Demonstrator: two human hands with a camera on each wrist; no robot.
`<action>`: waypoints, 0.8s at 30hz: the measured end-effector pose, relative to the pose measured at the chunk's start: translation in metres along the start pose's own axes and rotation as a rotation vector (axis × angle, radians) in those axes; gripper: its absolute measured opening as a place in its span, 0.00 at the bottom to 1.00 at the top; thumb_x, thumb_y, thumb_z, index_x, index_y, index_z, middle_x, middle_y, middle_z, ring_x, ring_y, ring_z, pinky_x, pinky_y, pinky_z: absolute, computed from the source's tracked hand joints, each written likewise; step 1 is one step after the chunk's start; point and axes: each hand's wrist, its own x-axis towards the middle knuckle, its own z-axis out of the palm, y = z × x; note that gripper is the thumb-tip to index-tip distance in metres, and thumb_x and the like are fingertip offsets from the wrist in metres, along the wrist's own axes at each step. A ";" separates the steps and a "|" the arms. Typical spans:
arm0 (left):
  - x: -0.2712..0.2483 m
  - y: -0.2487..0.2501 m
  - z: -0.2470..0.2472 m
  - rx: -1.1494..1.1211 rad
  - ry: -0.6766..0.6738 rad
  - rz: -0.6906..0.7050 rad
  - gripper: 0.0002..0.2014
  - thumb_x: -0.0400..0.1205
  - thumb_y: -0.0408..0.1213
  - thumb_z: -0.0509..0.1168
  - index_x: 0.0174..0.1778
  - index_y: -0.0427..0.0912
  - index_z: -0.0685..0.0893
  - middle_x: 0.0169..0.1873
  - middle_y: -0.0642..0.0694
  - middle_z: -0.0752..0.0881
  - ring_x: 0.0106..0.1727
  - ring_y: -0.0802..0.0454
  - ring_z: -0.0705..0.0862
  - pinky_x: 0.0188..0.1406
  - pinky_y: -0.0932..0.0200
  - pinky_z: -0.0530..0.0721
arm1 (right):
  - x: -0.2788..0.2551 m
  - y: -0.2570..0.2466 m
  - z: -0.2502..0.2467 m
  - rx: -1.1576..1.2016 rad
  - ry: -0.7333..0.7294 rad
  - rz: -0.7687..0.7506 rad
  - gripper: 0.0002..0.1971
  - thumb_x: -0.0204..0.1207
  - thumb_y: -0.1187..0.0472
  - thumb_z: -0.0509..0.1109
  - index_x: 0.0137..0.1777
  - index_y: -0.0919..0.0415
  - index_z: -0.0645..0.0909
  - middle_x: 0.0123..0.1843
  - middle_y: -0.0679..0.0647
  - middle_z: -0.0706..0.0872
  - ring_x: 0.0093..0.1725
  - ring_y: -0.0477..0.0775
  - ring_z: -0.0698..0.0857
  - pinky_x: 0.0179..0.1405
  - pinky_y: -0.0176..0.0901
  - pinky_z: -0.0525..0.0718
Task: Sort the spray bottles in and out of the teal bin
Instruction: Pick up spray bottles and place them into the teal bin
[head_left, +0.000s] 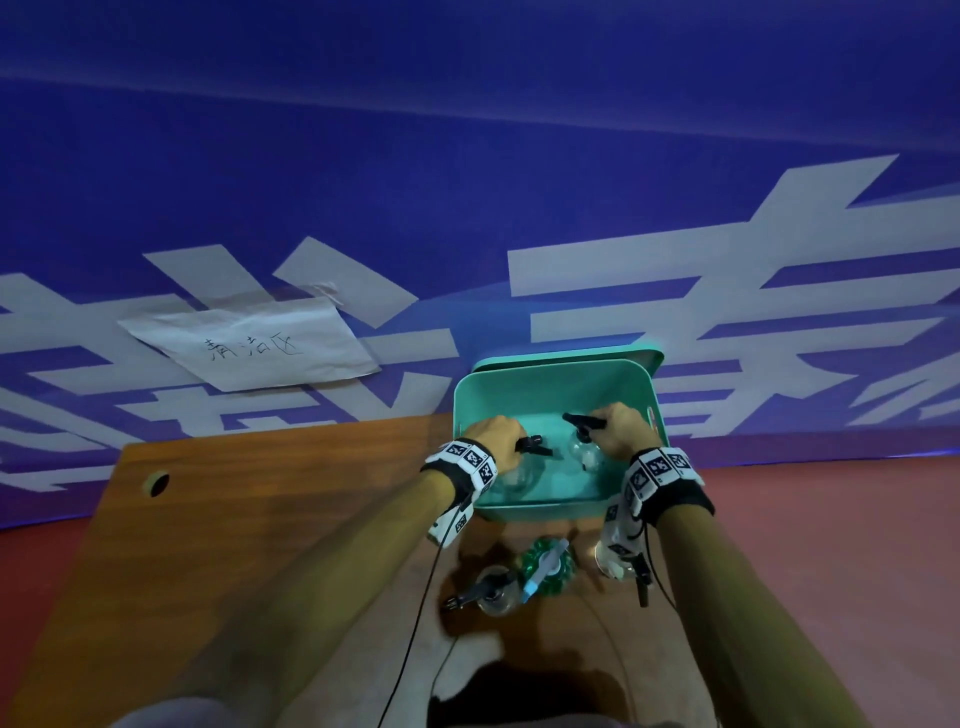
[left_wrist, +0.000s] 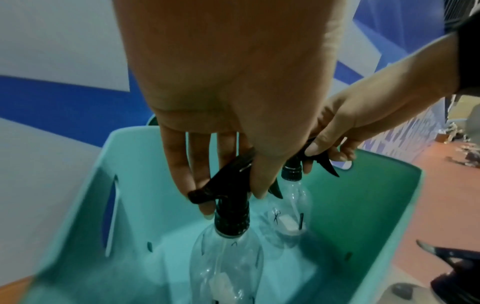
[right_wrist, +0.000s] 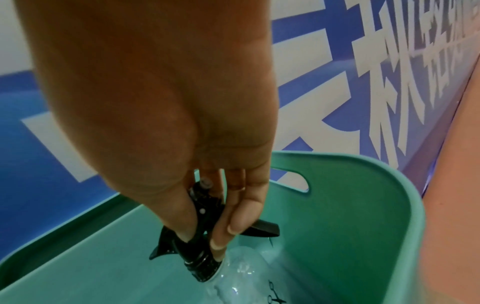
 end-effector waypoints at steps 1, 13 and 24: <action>0.004 0.002 0.002 0.007 -0.029 -0.001 0.05 0.79 0.36 0.68 0.48 0.47 0.88 0.38 0.45 0.86 0.39 0.40 0.86 0.33 0.56 0.77 | 0.004 0.002 0.000 -0.001 -0.010 0.004 0.08 0.80 0.59 0.72 0.54 0.55 0.92 0.48 0.60 0.92 0.46 0.60 0.89 0.44 0.47 0.86; 0.030 0.018 0.023 0.121 -0.189 0.009 0.05 0.76 0.32 0.71 0.47 0.39 0.87 0.38 0.40 0.87 0.36 0.39 0.88 0.32 0.54 0.85 | 0.018 0.032 0.016 -0.169 -0.095 0.094 0.13 0.83 0.57 0.69 0.52 0.68 0.88 0.46 0.63 0.87 0.43 0.61 0.84 0.39 0.43 0.78; 0.047 0.010 0.013 0.179 -0.021 -0.034 0.06 0.81 0.32 0.67 0.51 0.42 0.87 0.45 0.40 0.89 0.47 0.38 0.88 0.43 0.52 0.84 | 0.038 0.025 0.013 -0.227 -0.110 0.009 0.06 0.80 0.62 0.69 0.48 0.60 0.88 0.47 0.59 0.90 0.45 0.59 0.89 0.46 0.51 0.89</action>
